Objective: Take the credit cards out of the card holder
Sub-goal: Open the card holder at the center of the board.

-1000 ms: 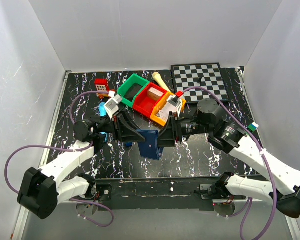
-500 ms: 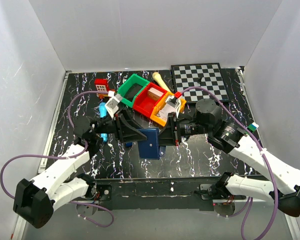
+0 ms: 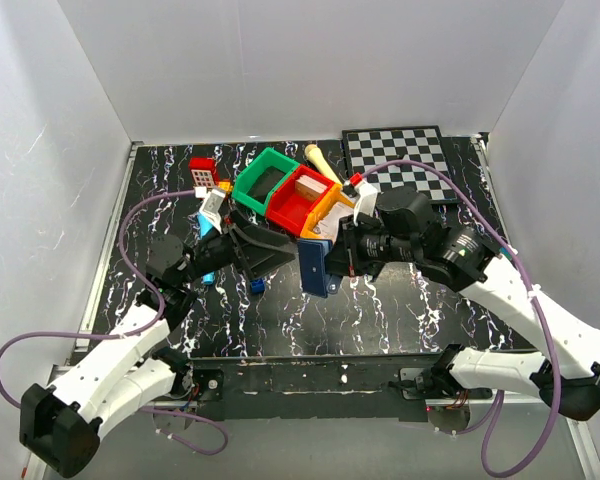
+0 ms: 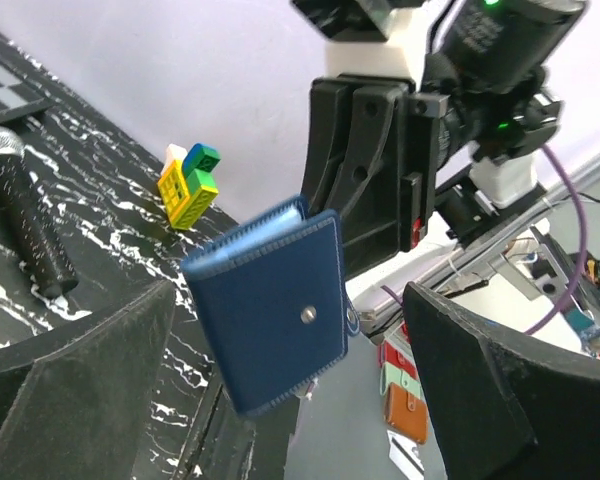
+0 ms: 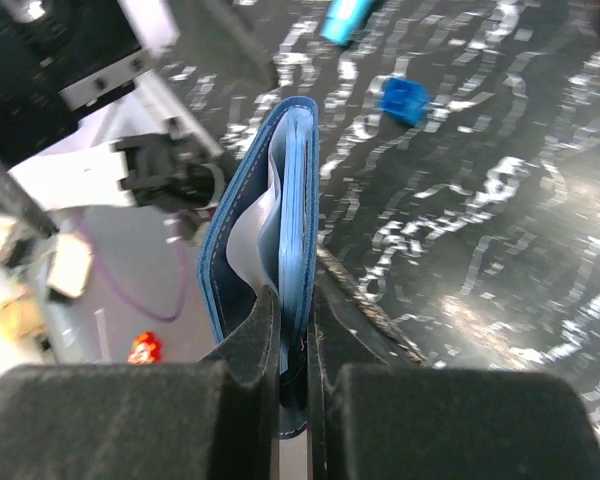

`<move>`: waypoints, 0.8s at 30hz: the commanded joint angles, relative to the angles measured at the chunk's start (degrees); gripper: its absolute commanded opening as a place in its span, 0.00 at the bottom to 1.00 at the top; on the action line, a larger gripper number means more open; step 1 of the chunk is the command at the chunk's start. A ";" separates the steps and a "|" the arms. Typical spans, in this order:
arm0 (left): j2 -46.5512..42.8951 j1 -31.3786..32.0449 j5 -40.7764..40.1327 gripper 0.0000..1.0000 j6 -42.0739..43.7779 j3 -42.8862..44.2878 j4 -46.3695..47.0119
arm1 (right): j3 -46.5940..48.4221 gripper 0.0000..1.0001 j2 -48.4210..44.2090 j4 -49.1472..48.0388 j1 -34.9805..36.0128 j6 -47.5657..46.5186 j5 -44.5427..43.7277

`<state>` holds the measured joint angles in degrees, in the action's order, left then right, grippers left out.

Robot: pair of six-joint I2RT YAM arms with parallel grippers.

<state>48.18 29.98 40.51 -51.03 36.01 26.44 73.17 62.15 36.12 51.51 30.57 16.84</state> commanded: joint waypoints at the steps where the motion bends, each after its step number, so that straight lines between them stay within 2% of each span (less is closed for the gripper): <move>1: 0.15 1.13 -5.61 0.98 -4.42 -5.50 4.84 | 6.45 0.01 3.14 13.08 2.10 -1.65 -21.10; 6: 1.82 8.15 -13.33 0.98 -1.81 -5.25 3.01 | 9.97 0.01 5.96 17.57 5.18 -1.30 -30.54; 10: 4.89 15.54 -22.48 0.98 4.43 -0.52 -4.01 | 12.87 0.01 8.68 20.30 7.46 -1.30 -35.90; 16: 9.03 19.50 -28.28 0.98 6.46 3.10 -7.89 | 14.90 0.01 10.80 21.54 9.05 -0.86 -38.90; 24: 14.57 24.25 -38.75 0.97 10.07 9.60 -18.61 | 14.46 0.01 11.06 19.69 9.40 0.28 -36.80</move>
<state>61.25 52.64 9.72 -43.62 42.06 14.11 85.10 73.45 57.39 60.42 29.80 -19.97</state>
